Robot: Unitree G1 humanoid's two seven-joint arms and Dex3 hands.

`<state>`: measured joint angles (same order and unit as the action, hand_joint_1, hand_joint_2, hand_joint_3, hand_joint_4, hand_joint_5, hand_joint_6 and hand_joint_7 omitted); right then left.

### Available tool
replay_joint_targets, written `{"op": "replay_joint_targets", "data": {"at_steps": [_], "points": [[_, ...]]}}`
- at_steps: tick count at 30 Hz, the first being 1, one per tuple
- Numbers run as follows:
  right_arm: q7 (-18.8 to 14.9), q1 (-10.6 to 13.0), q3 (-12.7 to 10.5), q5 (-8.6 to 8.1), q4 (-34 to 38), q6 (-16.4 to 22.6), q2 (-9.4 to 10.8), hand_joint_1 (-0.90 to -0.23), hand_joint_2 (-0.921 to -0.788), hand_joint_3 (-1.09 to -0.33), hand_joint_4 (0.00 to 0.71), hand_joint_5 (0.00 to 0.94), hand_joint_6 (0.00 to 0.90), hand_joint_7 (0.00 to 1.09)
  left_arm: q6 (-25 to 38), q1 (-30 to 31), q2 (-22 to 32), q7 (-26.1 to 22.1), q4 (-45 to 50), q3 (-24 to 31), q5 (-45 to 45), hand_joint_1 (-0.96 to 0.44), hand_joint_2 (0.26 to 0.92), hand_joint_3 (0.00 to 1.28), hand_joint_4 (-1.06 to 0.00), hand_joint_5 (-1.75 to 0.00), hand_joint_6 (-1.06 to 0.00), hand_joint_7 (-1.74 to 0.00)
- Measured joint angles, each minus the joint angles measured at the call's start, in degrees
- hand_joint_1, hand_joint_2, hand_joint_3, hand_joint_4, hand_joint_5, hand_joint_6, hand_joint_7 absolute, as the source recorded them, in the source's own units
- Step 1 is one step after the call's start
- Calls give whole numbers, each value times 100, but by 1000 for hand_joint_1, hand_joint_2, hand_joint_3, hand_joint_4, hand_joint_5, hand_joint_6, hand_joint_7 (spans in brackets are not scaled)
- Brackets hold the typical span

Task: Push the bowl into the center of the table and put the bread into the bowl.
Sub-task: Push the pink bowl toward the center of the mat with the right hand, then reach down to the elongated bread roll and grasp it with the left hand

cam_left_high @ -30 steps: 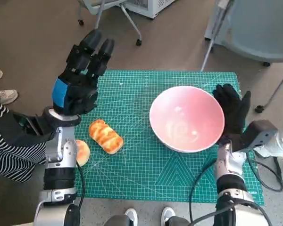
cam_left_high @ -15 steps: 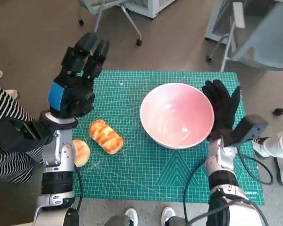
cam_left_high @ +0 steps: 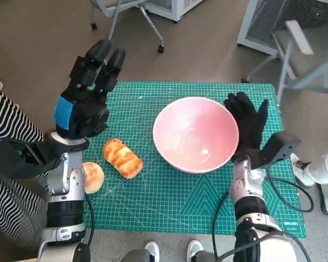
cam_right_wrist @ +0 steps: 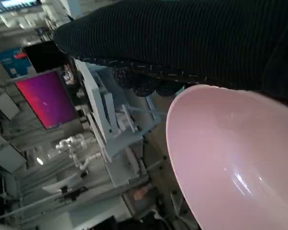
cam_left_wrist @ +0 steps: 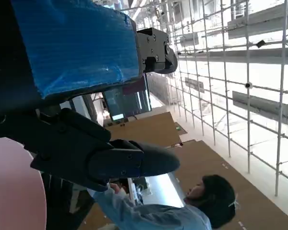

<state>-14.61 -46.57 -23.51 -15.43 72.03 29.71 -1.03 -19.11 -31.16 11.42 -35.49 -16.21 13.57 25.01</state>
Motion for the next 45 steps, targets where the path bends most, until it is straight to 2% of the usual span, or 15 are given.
{"op": "replay_joint_targets", "data": {"at_steps": [9, 12, 19, 26, 34, 41, 45], "points": [[-48, 0, 135, 9, 8, -42, -2, -605, -921, -929, 65, 0, 39, 374, 0, 0, 1, 52, 0, -5, -18, -732, 921, 442, -97, -4, 1, -381], [-69, 1, 171, 11, 1, -42, -35, -651, -921, -901, 68, 2, 40, 371, 0, 0, -3, 54, -8, -9, -18, -732, 921, 442, -98, -4, 1, -399], [-113, 20, 295, 32, -322, 133, -274, -634, -921, -903, 73, 3, 44, 374, -3, 21, -39, 71, -12, -29, -18, -733, 921, 440, -99, -4, 1, -426], [-248, 119, 423, 43, -1150, 614, -514, -690, -921, -804, 79, 5, 53, 393, -11, 49, -73, 69, -19, -39, -6, -736, 921, 430, -110, -9, 1, -437], [-421, 651, 709, 107, -2681, 900, -692, -714, -921, -750, 102, 13, 76, 415, -30, 48, -138, 50, -22, -108, -1, -756, 921, 420, -116, -11, 1, -438], [-499, 1156, 920, 106, -4227, 736, -837, -747, -921, -734, 118, 17, 91, 431, -47, 43, -184, -57, -35, -149, 34, -755, 921, 401, -115, -9, 1, -431], [-507, 1414, 1031, 111, -4977, 562, -922, -736, -921, -734, 124, 17, 91, 437, -46, 27, -173, -129, -50, -149, 54, -760, 921, 356, -116, -8, 1, -437]]}}
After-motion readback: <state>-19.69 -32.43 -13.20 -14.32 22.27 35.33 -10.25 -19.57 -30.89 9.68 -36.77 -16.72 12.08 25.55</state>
